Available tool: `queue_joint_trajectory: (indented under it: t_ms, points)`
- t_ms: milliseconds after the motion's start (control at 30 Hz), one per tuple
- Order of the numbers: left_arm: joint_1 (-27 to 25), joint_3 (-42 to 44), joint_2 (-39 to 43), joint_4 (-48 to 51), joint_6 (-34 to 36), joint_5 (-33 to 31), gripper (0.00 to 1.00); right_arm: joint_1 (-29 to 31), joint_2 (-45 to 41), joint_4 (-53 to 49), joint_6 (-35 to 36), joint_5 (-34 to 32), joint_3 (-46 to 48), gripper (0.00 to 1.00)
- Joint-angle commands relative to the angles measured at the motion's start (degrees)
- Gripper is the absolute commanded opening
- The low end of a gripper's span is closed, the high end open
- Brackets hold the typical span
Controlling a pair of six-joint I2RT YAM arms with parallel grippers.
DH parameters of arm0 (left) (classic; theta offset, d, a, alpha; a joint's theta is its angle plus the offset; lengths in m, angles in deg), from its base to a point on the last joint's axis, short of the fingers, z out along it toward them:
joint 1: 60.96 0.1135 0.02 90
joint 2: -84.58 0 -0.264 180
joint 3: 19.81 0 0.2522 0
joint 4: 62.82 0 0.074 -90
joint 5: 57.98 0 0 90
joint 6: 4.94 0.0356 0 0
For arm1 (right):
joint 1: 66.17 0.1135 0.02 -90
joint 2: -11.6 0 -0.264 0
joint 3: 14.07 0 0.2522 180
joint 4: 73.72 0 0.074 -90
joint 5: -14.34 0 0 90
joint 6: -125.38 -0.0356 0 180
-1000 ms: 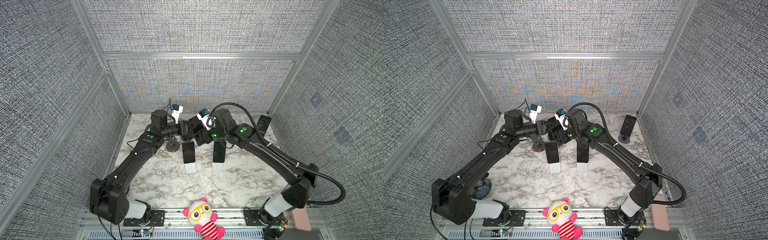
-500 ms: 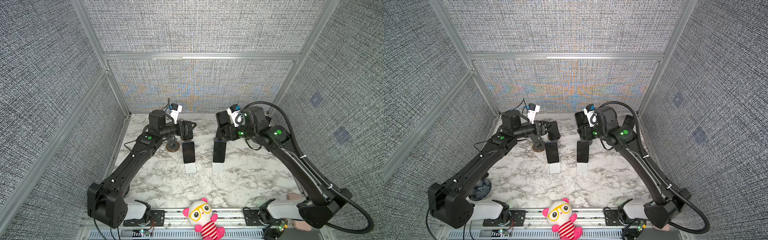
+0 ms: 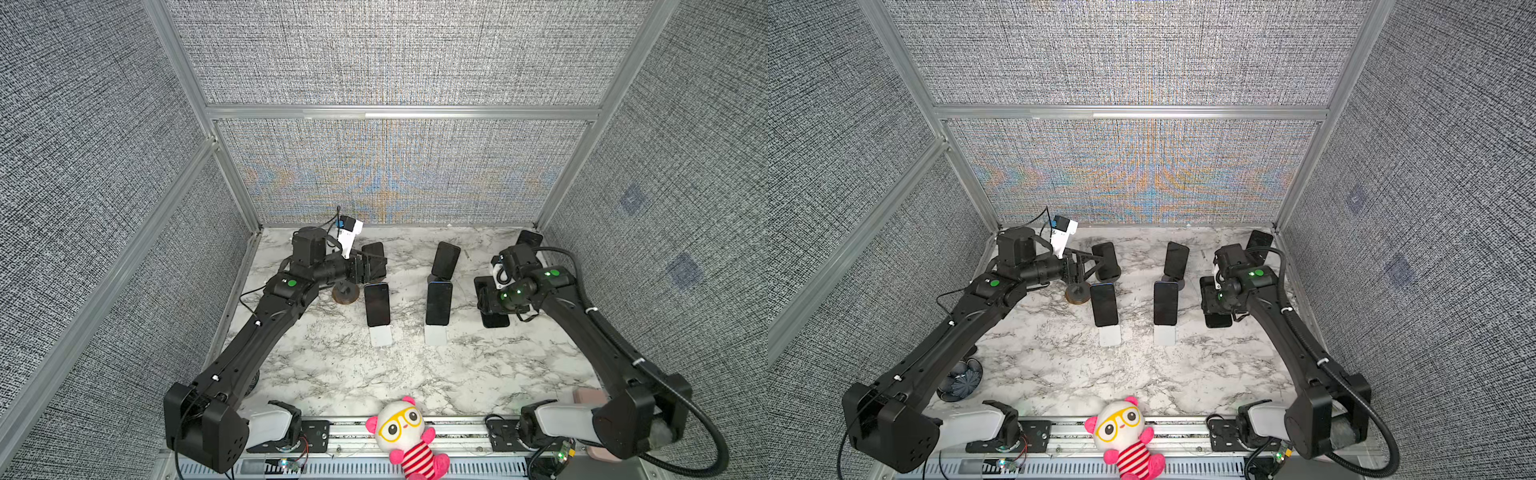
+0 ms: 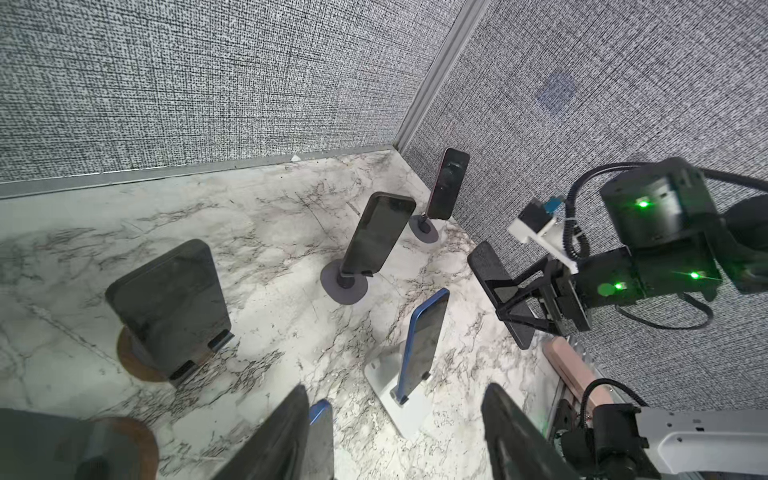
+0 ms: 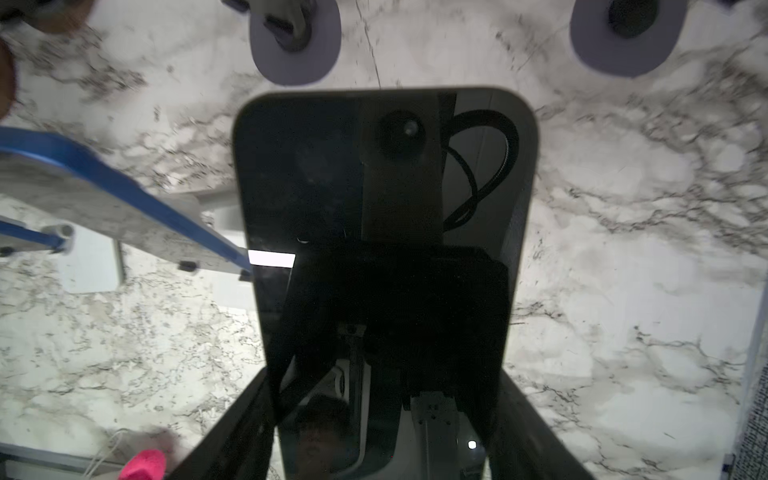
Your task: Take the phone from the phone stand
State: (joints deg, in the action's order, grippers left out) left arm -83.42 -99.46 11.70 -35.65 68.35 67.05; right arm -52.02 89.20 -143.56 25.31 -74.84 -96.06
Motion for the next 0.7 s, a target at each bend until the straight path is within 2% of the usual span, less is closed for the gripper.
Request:
queue_joint_trajectory:
  t_ms: [0,367,667]
  points:
    - [0.06,0.86,0.52,1.44,2.24,-0.2,0.67,-0.1,4.22,3.73,0.92,1.12,0.61,0.24]
    - [0.26,4.36,-0.35,1.66,3.04,-2.41,0.72,0.42,15.4,13.56,1.02,3.4,3.58,0.24]
    - [0.46,4.83,-2.22,2.13,2.89,-4.07,0.78,0.5,22.65,17.78,-0.27,3.49,1.87,0.27]
